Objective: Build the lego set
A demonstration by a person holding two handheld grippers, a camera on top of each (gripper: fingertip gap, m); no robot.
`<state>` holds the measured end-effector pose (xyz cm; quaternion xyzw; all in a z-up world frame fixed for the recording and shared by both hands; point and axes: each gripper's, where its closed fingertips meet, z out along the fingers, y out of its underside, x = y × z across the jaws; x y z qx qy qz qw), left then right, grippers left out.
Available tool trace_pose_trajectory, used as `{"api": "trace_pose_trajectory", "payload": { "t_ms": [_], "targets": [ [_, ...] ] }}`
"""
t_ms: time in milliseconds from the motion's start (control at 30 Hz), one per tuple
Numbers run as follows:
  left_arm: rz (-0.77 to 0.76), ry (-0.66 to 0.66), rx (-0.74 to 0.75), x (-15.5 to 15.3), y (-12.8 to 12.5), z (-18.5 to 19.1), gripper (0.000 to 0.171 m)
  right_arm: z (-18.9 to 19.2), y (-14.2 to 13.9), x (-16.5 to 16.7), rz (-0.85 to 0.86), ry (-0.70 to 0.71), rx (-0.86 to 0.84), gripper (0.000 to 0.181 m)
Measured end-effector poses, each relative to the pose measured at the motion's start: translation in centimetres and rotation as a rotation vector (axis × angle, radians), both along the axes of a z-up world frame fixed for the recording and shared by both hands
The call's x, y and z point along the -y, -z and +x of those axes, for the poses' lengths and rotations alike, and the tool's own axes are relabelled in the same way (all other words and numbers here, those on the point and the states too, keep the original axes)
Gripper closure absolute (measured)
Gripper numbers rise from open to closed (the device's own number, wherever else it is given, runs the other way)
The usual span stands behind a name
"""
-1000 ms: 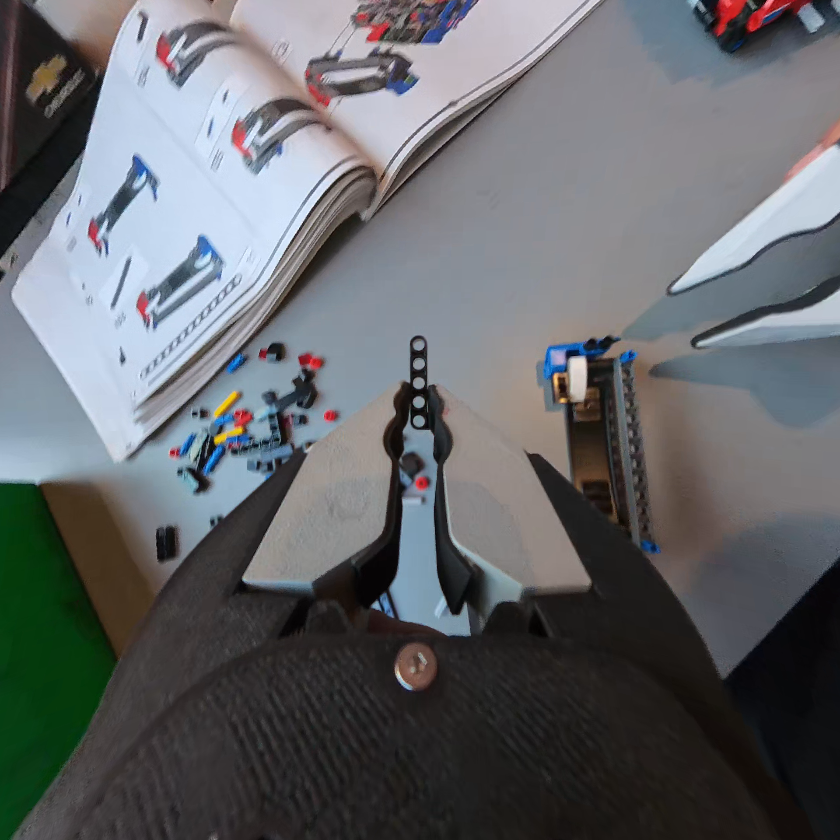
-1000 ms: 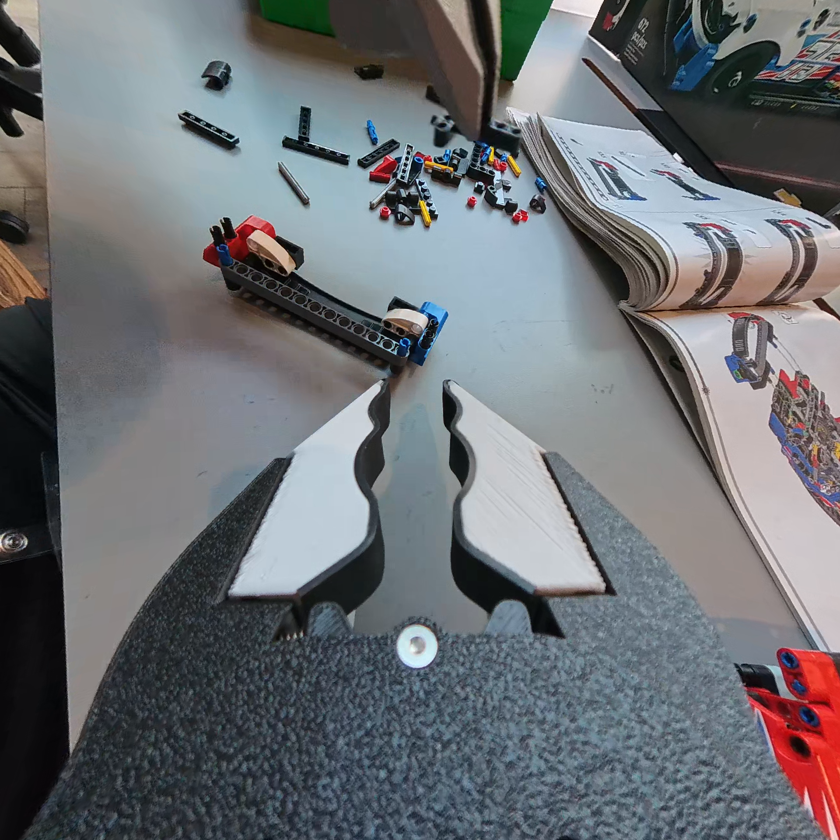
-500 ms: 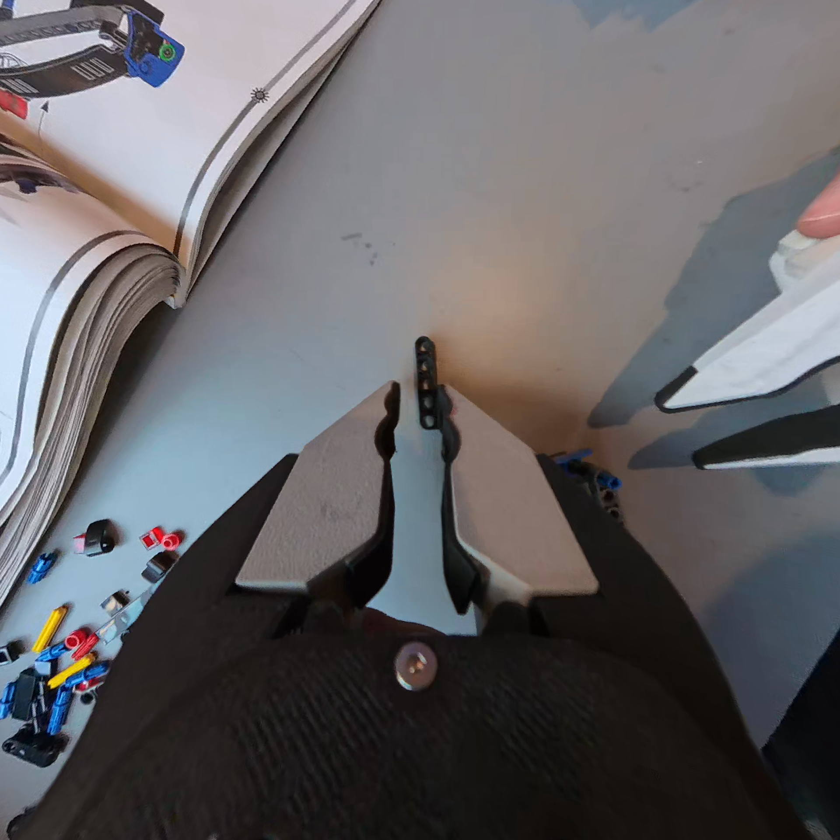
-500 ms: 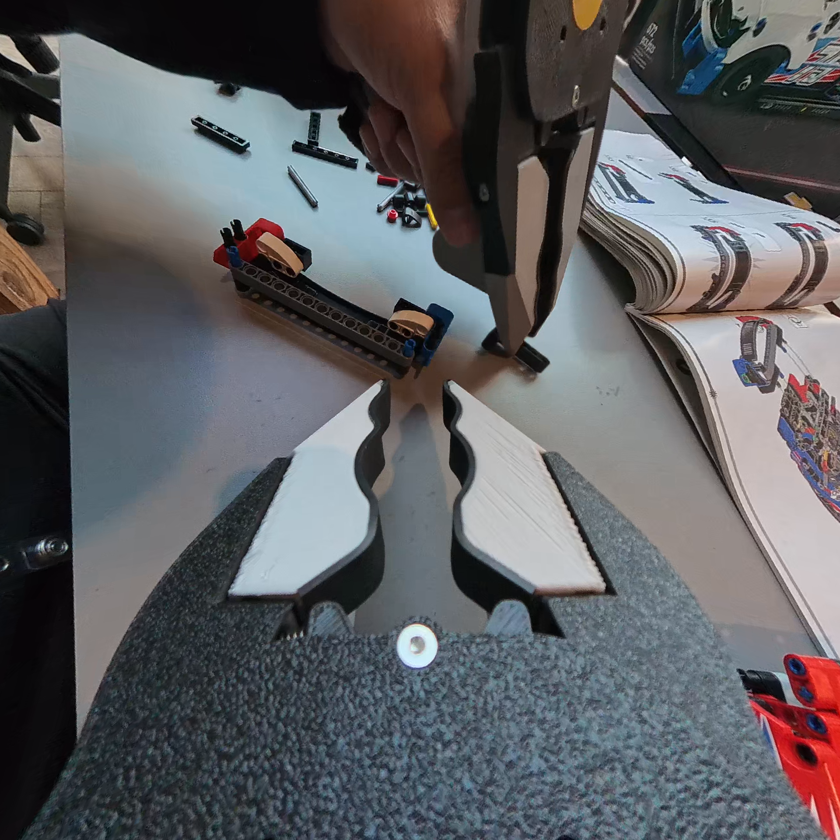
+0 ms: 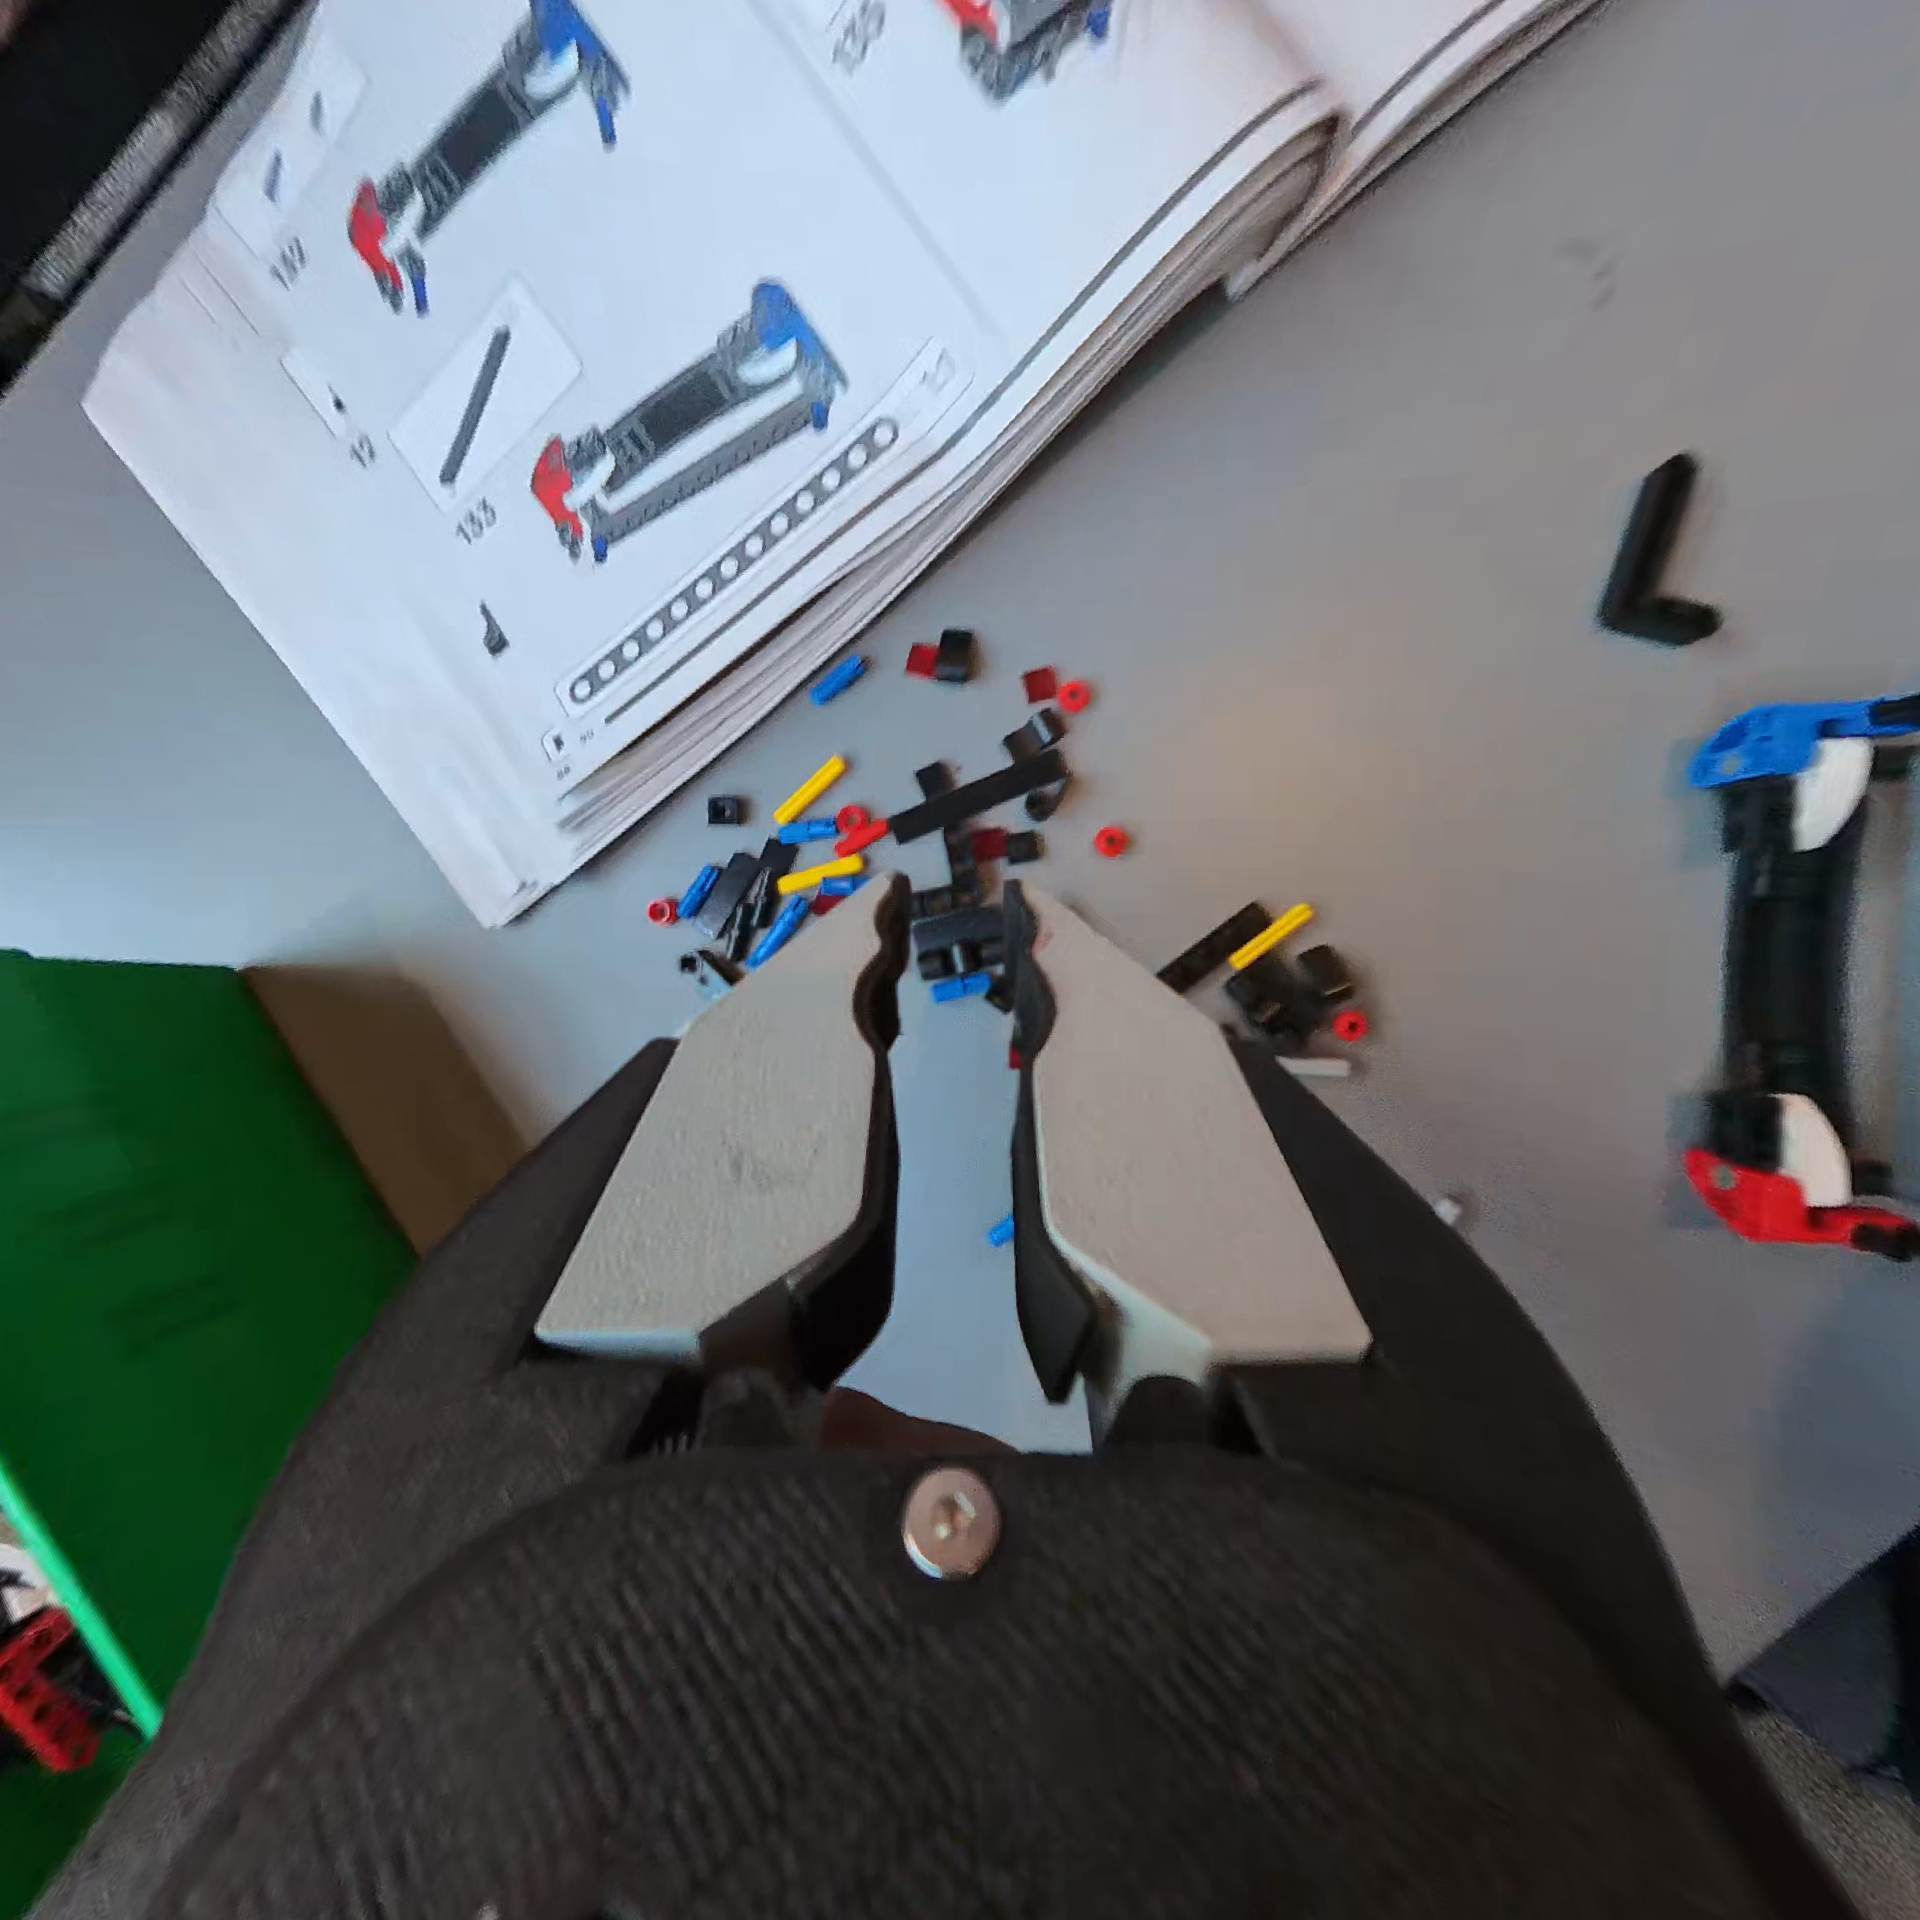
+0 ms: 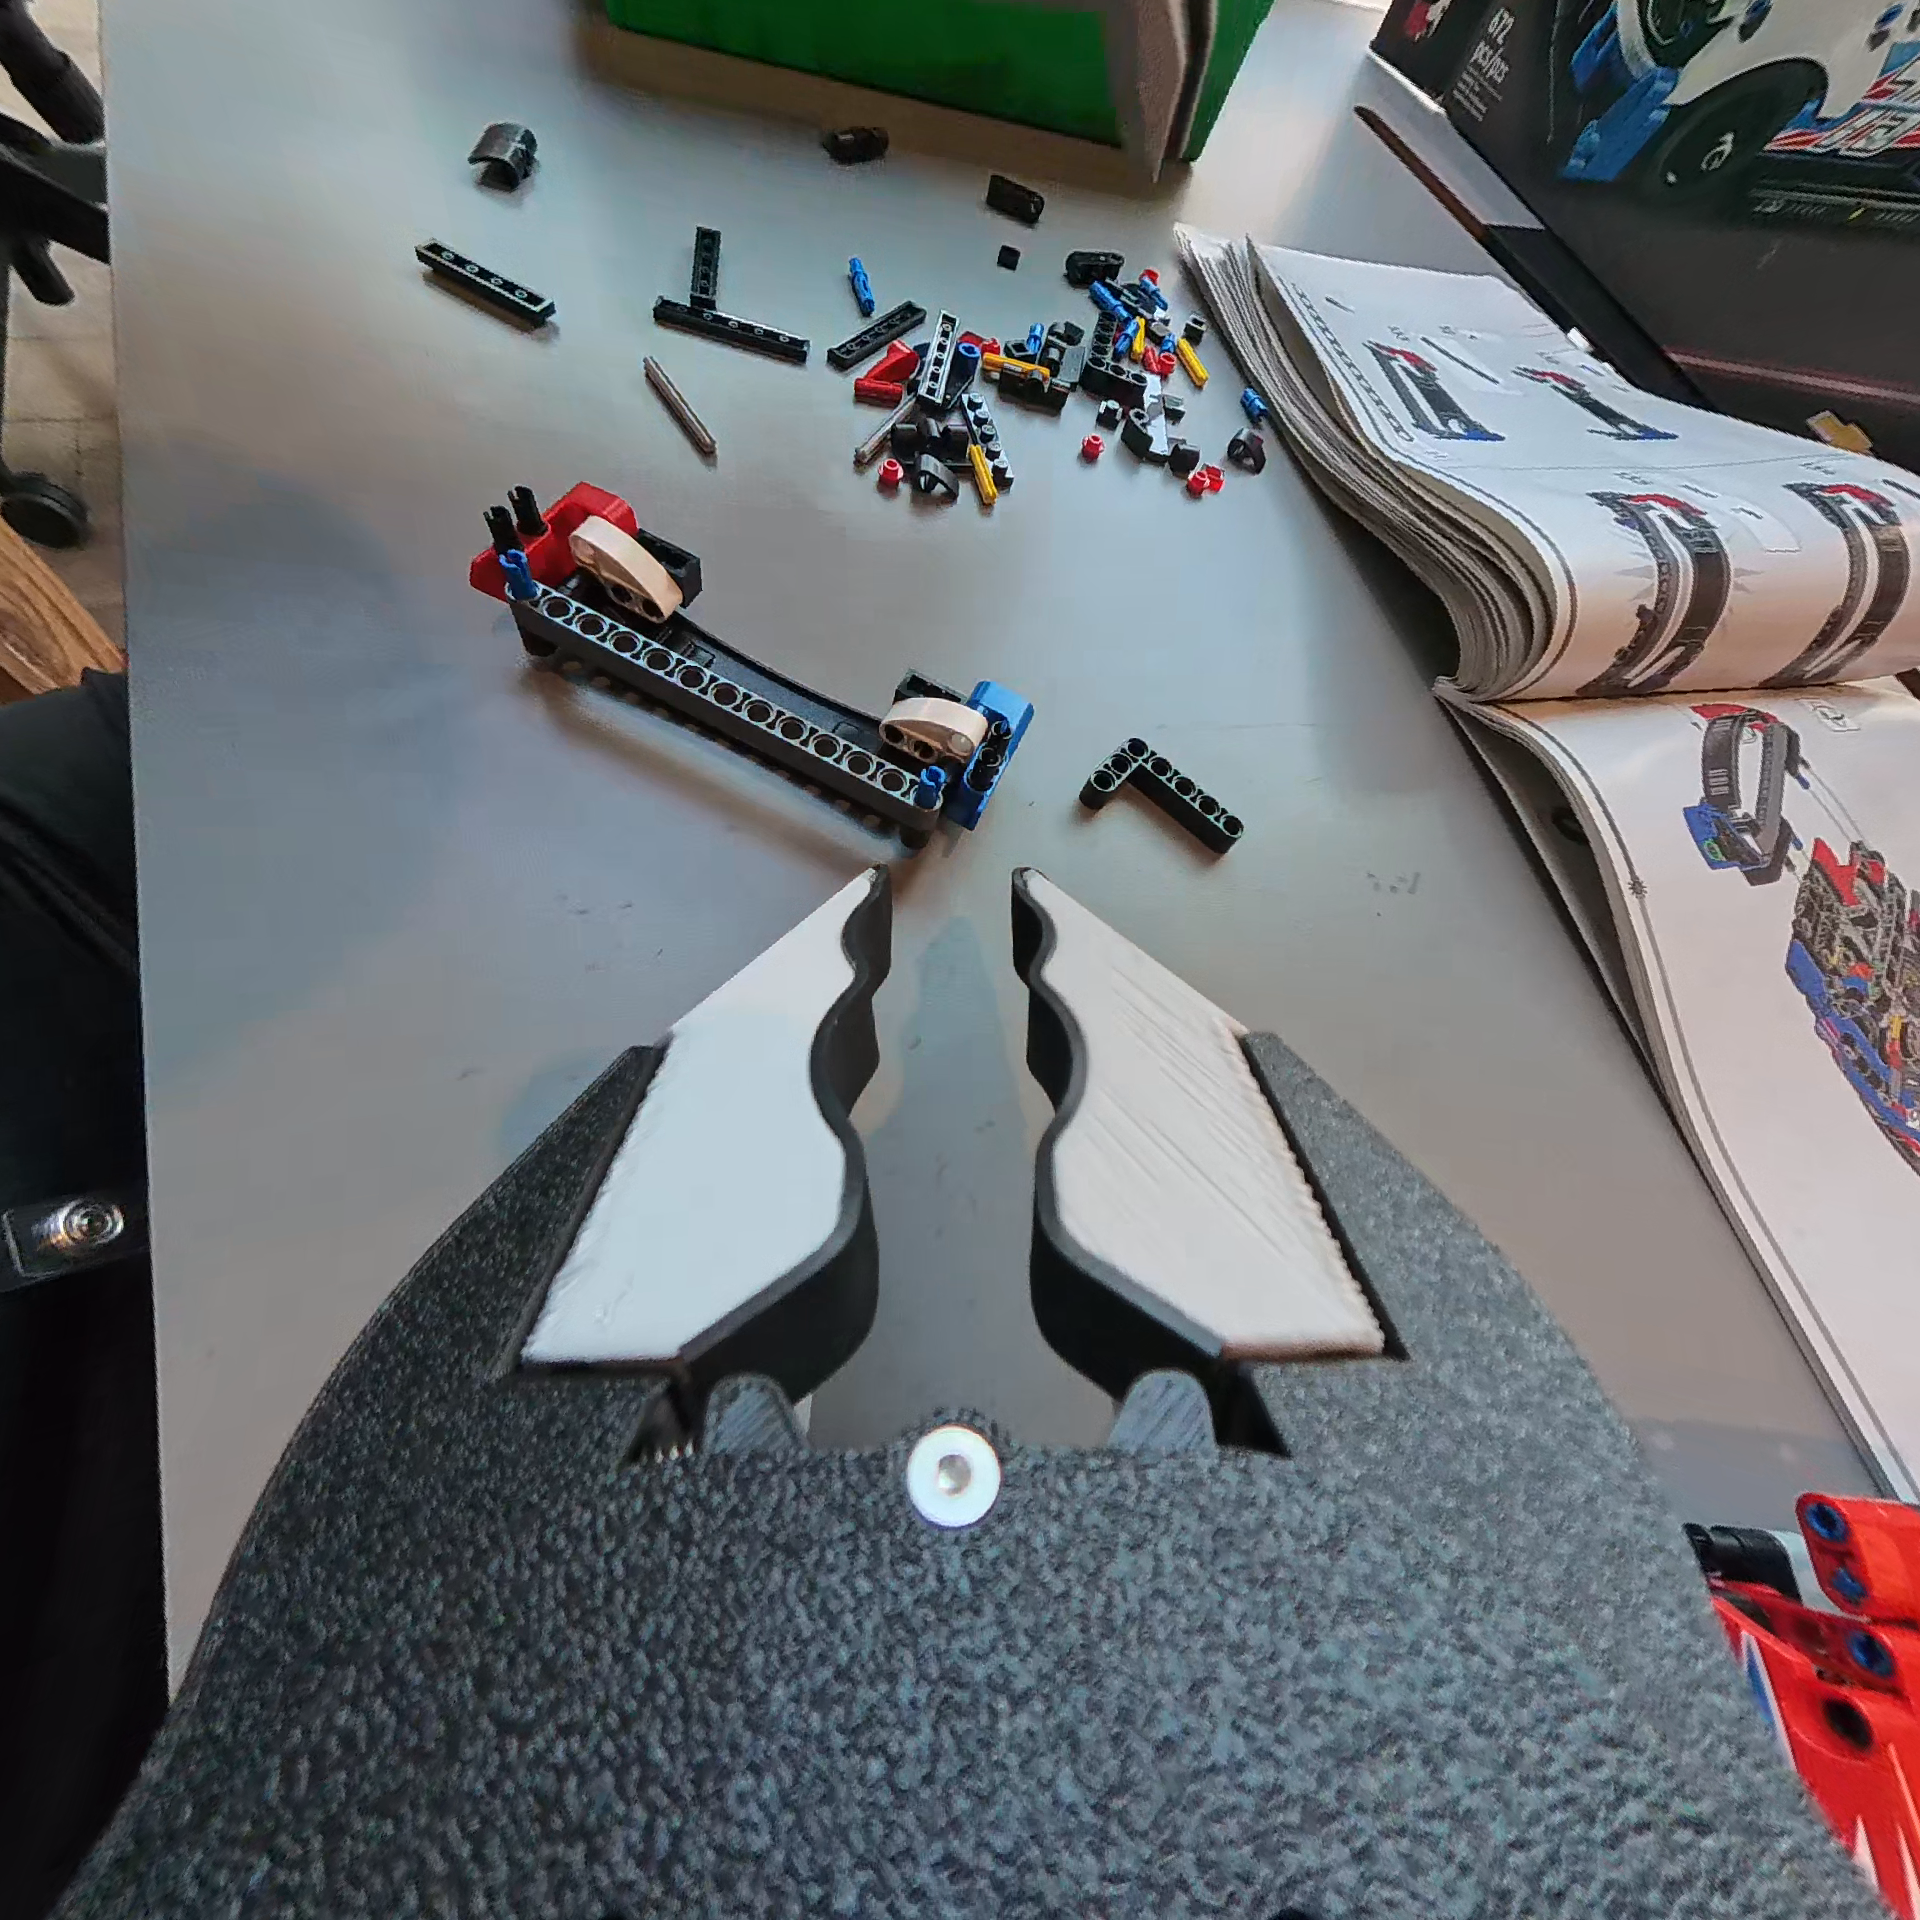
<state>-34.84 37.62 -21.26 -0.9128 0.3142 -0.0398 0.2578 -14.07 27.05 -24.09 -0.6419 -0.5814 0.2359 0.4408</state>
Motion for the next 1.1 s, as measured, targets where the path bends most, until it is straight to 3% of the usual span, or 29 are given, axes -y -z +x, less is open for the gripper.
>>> {"api": "trace_pose_trajectory", "payload": {
  "t_ms": [133, 267, 400, 533, 900, 1100],
  "targets": [
    [-0.049, 0.010, -0.061, -0.1, 2.8, -1.4, 0.156, 0.0, 0.1, -0.1, 0.005, 0.007, 0.005, 0.158],
    [0.013, 0.226, -0.177, -0.2, 3.4, -0.9, 0.155, 0.0, 0.1, -0.2, 0.005, 0.011, 0.004, 0.158],
    [0.041, 0.585, -0.381, 0.6, 3.4, -0.6, 0.152, 0.0, 0.1, -0.2, -0.001, 0.011, 0.005, 0.158],
    [0.023, 0.717, -0.473, -0.1, 3.1, -0.1, 0.155, 0.0, 0.0, -0.1, 0.004, 0.009, 0.002, 0.158],
    [-0.155, 0.787, -0.567, -0.6, 6.1, -1.5, 0.163, 0.0, -0.1, 0.0, 0.003, 0.004, -0.005, 0.158],
    [-0.197, 0.771, -0.554, -0.3, 5.9, -1.9, 0.166, 0.0, -0.1, 0.0, 0.004, 0.003, -0.006, 0.158]
  ]
}}
